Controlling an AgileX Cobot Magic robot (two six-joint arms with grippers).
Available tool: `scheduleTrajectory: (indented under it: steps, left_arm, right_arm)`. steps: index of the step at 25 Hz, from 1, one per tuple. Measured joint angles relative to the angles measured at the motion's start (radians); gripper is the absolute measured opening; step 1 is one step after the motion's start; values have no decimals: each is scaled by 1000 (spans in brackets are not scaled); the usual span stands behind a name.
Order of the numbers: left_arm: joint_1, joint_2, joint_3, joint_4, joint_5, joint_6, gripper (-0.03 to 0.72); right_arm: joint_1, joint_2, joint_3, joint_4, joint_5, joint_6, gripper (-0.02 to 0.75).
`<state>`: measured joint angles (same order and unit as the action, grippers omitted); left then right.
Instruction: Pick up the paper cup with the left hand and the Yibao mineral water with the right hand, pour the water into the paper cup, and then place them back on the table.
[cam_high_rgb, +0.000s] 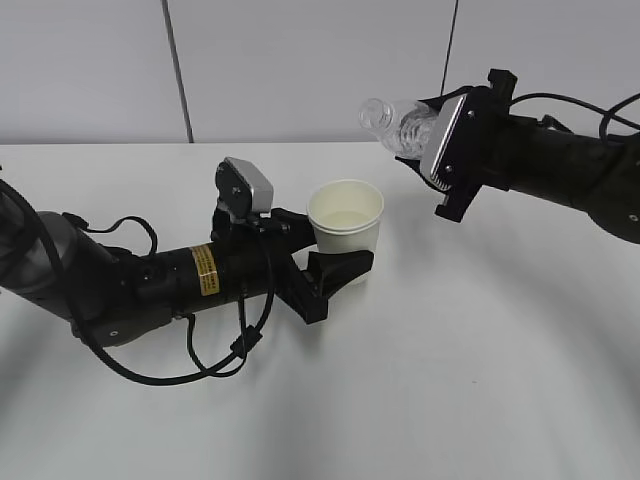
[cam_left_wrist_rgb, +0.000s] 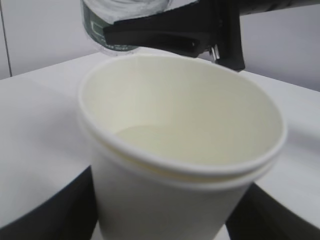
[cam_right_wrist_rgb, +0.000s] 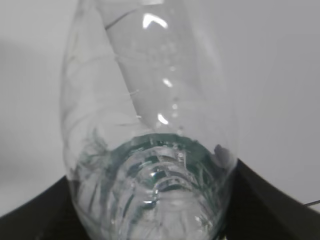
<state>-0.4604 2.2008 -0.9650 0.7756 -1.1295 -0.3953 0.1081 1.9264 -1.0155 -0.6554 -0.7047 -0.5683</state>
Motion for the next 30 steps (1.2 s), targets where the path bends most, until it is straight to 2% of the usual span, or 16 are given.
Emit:
scheduleTrajectory:
  steps: [20, 30]
  left_arm:
    - [0, 0, 0, -36, 0, 0, 445]
    - [21, 0, 0, -36, 9, 0, 444]
  right_arm:
    - [0, 0, 0, 5, 0, 606, 481]
    - [0, 31, 3, 114, 4, 711, 481]
